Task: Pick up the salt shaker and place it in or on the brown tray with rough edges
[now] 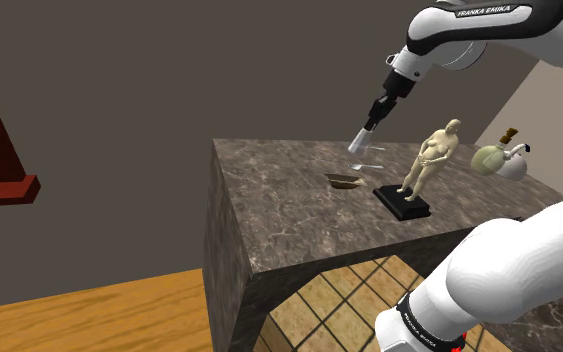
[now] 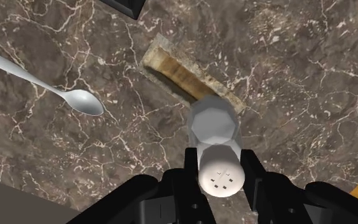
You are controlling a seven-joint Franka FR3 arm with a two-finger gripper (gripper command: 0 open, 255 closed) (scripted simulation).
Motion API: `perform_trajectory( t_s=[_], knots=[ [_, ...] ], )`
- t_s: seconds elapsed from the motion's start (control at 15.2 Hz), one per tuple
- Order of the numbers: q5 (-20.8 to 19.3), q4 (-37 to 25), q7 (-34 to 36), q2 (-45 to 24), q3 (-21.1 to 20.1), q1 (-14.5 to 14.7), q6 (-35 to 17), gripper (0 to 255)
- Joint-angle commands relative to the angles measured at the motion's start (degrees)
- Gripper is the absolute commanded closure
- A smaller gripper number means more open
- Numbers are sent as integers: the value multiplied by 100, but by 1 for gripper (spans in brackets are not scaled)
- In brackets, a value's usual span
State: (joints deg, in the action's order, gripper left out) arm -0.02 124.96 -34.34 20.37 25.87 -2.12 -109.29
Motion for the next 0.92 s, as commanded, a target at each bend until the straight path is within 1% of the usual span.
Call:
perform_trajectory(
  t_s=[0.0,0.86],
  knots=[
    [-27,175,7,55,-7,-15,-123,255],
    [55,964,-187,-200,134,-5,-1142,255]
  ],
)
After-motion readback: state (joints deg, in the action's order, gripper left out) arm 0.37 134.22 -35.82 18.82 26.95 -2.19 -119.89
